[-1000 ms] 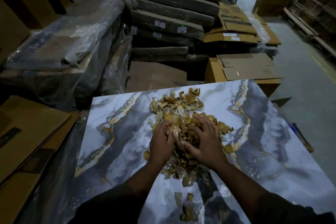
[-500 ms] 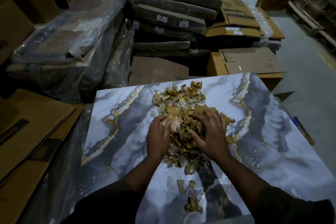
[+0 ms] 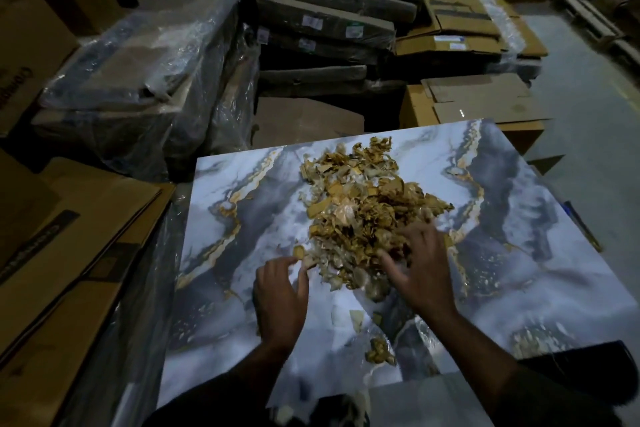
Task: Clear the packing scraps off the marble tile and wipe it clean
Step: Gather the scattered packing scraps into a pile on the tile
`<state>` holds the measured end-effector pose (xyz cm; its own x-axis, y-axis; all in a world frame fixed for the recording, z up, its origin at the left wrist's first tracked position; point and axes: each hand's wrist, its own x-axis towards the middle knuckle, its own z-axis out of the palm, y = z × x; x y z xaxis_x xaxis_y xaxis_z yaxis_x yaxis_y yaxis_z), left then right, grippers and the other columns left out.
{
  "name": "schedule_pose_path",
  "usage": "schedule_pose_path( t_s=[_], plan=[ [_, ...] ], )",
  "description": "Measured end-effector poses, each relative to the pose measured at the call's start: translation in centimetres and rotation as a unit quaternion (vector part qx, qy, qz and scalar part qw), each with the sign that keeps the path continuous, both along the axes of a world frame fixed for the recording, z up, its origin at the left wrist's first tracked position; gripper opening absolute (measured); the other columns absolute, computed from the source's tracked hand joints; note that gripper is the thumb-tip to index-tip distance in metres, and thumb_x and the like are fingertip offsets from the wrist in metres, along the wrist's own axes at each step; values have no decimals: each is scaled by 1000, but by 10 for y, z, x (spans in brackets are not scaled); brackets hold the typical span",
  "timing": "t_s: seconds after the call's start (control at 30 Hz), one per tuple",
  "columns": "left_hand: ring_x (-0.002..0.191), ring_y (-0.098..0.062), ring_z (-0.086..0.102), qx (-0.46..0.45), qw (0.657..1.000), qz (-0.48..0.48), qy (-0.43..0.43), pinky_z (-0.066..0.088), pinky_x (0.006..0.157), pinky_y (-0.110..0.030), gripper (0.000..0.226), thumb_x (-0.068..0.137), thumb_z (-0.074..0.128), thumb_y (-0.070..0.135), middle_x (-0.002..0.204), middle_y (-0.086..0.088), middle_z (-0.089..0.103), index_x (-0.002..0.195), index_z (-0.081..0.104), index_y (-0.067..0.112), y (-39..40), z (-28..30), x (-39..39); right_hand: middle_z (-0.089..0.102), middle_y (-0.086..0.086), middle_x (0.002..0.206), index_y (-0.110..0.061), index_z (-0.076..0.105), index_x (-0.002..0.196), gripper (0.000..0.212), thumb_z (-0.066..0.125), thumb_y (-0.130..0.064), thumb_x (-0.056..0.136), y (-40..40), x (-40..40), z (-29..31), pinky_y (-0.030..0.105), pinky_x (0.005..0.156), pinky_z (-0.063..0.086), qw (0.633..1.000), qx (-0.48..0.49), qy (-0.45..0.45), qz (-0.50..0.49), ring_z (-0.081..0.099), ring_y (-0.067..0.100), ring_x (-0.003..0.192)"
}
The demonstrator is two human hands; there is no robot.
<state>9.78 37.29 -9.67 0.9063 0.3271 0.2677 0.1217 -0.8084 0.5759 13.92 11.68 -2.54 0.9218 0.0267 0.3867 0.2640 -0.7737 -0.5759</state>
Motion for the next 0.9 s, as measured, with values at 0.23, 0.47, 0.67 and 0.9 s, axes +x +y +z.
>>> schedule_pose_path(
  t_s=[0.23, 0.47, 0.67, 0.9],
  plan=[
    [100, -29, 52, 147, 983, 39, 102, 40, 81, -44, 56, 83, 57, 70, 108, 0, 53, 116, 56, 24, 18, -18, -54, 47, -9, 98, -25, 61, 105, 45, 78, -56, 78, 13, -101, -46, 26, 71, 46, 983, -78, 165, 21, 52, 14, 95],
    [91, -30, 64, 63, 986, -18, 154, 54, 66, -40, 42, 82, 78, 48, 104, -7, 51, 100, 57, 16, 28, -15, -74, 41, -3, 115, -27, 52, 126, 66, 82, -54, 74, 34, -126, -65, 28, 78, 49, 936, -39, 345, -58, 56, 18, 100],
    [104, -23, 61, -35, 975, -132, 176, 51, 86, -36, 27, 92, 69, 33, 112, -3, 55, 113, 61, 18, 4, -4, -57, 45, 5, 121, -18, 55, 129, 58, 82, -35, 81, 71, -102, -64, 32, 85, 50, 936, 2, 331, -122, 60, 27, 104],
    [115, -9, 64, -188, 905, -267, 273, 52, 101, -38, 49, 98, 50, 36, 139, 7, 60, 147, 45, 31, -16, 2, -26, 55, 8, 122, -17, 59, 122, 31, 66, -17, 92, 107, -83, -50, 40, 89, 54, 948, 104, 275, -122, 63, 25, 103]
  ],
)
